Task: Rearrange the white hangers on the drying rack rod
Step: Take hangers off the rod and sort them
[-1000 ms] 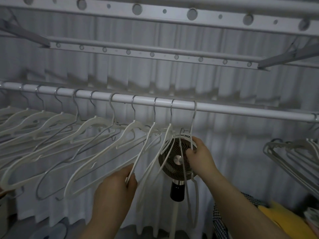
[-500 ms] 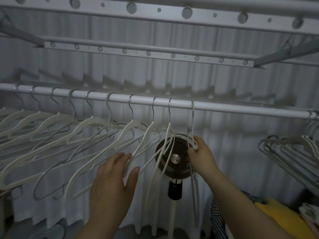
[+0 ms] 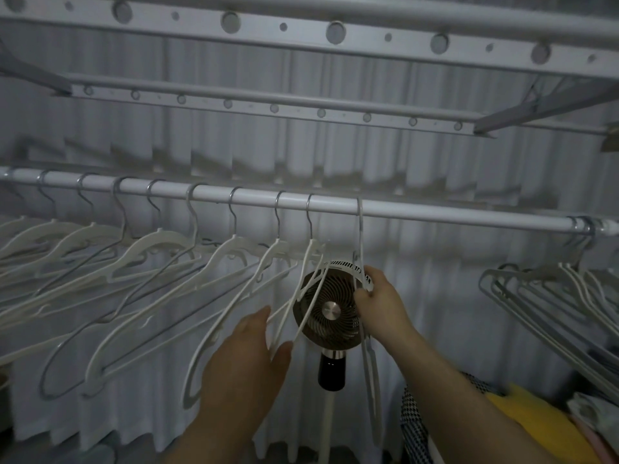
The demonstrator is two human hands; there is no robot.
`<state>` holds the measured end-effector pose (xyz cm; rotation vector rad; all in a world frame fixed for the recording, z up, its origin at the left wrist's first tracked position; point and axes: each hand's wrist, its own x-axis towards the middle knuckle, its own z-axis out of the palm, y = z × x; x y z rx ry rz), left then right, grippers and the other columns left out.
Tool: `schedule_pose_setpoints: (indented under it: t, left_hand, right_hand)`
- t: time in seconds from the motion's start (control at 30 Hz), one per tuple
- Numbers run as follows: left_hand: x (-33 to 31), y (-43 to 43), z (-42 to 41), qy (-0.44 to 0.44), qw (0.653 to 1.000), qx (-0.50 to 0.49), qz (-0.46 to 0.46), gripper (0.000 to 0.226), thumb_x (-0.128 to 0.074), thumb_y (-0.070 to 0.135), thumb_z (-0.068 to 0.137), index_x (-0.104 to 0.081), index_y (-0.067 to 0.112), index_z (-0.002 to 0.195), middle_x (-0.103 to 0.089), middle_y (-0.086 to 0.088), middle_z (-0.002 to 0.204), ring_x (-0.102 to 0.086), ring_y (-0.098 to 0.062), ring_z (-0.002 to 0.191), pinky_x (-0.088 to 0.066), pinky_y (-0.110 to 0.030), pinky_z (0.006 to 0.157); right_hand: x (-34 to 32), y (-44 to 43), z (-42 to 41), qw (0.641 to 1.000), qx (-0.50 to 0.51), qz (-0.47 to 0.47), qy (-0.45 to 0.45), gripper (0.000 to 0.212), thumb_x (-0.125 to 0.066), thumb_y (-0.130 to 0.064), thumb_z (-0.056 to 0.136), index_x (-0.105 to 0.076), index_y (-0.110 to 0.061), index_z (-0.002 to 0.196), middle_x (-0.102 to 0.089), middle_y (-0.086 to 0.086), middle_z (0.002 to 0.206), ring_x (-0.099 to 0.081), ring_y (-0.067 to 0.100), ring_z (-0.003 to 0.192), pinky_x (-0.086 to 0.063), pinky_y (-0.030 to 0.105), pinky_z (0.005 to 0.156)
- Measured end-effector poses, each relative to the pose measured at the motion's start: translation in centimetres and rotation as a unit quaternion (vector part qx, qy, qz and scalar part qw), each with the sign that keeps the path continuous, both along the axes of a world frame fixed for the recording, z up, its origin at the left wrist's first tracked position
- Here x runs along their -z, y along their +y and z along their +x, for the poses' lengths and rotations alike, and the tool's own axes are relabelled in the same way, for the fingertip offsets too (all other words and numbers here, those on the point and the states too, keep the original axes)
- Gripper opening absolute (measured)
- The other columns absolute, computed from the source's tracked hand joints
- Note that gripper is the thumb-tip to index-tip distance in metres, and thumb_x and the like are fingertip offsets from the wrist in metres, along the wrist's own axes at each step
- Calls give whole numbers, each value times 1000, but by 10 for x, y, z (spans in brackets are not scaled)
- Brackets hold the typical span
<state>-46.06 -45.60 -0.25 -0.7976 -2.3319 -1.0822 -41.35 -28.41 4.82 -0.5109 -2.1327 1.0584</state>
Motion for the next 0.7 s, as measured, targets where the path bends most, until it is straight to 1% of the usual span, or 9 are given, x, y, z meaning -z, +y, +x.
schedule_pose_setpoints:
  t: [0.03, 0.1, 0.13, 0.2, 0.27, 0.33, 0.47, 0.6, 0.7]
  left_hand:
    - [2, 1, -1, -22, 1000, 1, -9, 58, -50, 43, 87, -30, 26, 138, -49, 8, 132, -54, -10, 111, -40, -21, 87]
    - [6, 4, -2, -41, 998, 10, -40, 47, -49, 43, 87, -39, 25, 129, -59, 10, 111, -58, -9, 98, -40, -19, 79]
    - [8, 6, -2, -33, 998, 14, -57, 39, -47, 41, 89, -43, 24, 123, -59, 11, 98, -59, -9, 91, -40, -18, 74]
    - [9, 7, -1, -11, 997, 17, -75, 26, -41, 36, 92, -48, 23, 113, -63, 6, 89, -62, -12, 85, -41, -19, 69]
    - [8, 8, -1, -15, 997, 18, -72, 24, -34, 32, 95, -51, 20, 107, -66, 0, 88, -65, -16, 81, -45, -24, 69]
    - [7, 9, -1, -19, 997, 16, -66, 27, -30, 31, 96, -52, 18, 107, -66, -2, 90, -65, -18, 81, -45, -26, 69]
    - [8, 9, -1, -5, 998, 15, -62, 30, -26, 29, 97, -50, 18, 111, -67, -1, 94, -61, -17, 75, -43, -23, 68]
    - [6, 11, 2, -16, 998, 19, -55, 29, -27, 28, 97, -51, 18, 109, -64, -1, 87, -59, -17, 72, -41, -24, 65]
    - [7, 13, 3, -11, 998, 13, -61, 28, -28, 28, 97, -53, 16, 104, -65, -3, 87, -61, -17, 76, -36, -23, 63]
  right_hand:
    - [0, -1, 0, 1000, -3, -4, 4, 44, -39, -6, 90, -40, -16, 132, -56, 1, 73, -50, 12, 57, -38, 23, 51]
    - [0, -3, -1, 1000, -6, -4, 8, 43, -38, -5, 89, -41, -15, 131, -56, 2, 74, -49, 11, 58, -37, 22, 51]
    - [-1, -4, -1, 1000, -6, -3, 8, 43, -39, -5, 89, -41, -15, 131, -57, 4, 79, -49, 13, 60, -38, 23, 52]
    - [-1, -4, -2, 1000, -8, -2, 4, 43, -38, -6, 89, -41, -15, 131, -57, 8, 86, -49, 17, 64, -39, 26, 56]
    - [-1, -4, -2, 1000, -9, 0, 1, 43, -38, -7, 90, -39, -14, 132, -56, 9, 88, -48, 17, 66, -39, 26, 58]
    - [-2, -4, -1, 1000, -9, 0, 1, 44, -38, -7, 90, -38, -14, 134, -56, 8, 89, -48, 15, 64, -39, 25, 56]
    - [-3, -3, 2, 1000, -11, -11, 8, 42, -38, -5, 90, -42, -15, 131, -55, 0, 74, -48, 7, 53, -36, 7, 39]
    - [-5, -3, 5, 1000, -7, -14, 8, 41, -39, -6, 90, -42, -13, 130, -57, 4, 81, -48, 6, 54, -36, 8, 38]
    - [-5, -5, 7, 1000, -13, -22, 13, 36, -38, -5, 90, -45, -13, 125, -54, -3, 71, -49, 6, 54, -34, 4, 35]
